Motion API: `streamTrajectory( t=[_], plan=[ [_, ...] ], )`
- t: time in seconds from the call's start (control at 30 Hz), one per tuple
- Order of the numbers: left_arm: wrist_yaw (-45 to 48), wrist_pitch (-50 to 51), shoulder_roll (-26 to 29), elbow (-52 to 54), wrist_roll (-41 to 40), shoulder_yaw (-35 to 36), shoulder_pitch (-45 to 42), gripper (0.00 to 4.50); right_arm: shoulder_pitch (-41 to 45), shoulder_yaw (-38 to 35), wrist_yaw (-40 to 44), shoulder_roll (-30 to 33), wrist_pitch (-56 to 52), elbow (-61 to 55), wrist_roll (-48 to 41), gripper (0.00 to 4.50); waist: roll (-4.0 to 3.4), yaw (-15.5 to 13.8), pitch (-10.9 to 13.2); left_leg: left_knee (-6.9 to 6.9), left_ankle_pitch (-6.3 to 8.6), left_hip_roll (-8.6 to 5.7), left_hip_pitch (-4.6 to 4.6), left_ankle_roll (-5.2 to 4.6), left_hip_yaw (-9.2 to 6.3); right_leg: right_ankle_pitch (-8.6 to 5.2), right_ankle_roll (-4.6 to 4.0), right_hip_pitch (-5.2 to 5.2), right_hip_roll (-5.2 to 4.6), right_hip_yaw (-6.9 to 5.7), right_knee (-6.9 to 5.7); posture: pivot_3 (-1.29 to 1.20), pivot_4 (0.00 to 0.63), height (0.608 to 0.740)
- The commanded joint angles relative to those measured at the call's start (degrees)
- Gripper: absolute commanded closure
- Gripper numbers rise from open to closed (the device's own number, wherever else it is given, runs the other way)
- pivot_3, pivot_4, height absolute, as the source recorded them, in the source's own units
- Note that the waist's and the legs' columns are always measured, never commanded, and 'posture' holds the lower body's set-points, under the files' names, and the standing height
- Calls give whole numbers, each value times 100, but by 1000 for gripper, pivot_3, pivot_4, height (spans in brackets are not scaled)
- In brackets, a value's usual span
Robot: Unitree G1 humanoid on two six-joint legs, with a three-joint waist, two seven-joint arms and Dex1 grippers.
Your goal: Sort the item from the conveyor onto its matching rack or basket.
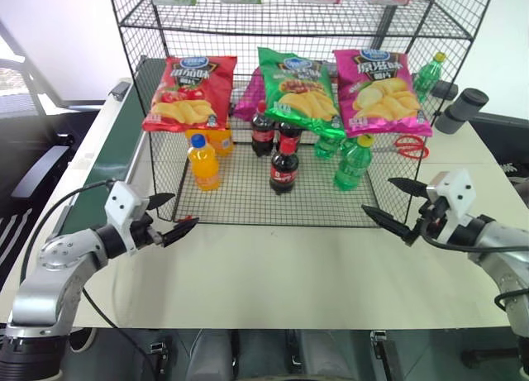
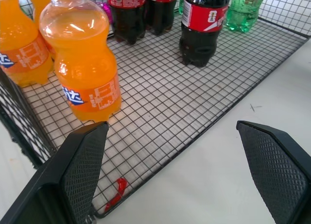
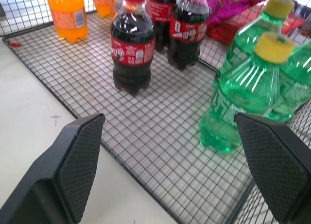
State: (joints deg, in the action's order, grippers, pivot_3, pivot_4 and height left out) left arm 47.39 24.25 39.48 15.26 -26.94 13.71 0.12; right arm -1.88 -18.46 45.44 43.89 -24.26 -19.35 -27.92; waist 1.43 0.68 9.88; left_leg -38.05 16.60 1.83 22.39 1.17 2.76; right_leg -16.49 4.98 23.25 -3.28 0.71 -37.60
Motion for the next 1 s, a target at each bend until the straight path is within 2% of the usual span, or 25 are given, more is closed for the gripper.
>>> streamTrajectory(
  t=[0.03,1.0],
  plan=[
    [57,-83,66,105,-122,219,17,0,-32,-160,32,-41,233,15,24,61,0,3,0,0,0,0,0,0,0,0,0,0,0,0,0,0,150,740],
    [-143,-84,64,274,0,223,206,0,56,58,-33,-31,152,-45,17,61,0,1,0,-1,0,1,-1,0,0,0,0,0,2,1,-1,0,150,740]
  ],
)
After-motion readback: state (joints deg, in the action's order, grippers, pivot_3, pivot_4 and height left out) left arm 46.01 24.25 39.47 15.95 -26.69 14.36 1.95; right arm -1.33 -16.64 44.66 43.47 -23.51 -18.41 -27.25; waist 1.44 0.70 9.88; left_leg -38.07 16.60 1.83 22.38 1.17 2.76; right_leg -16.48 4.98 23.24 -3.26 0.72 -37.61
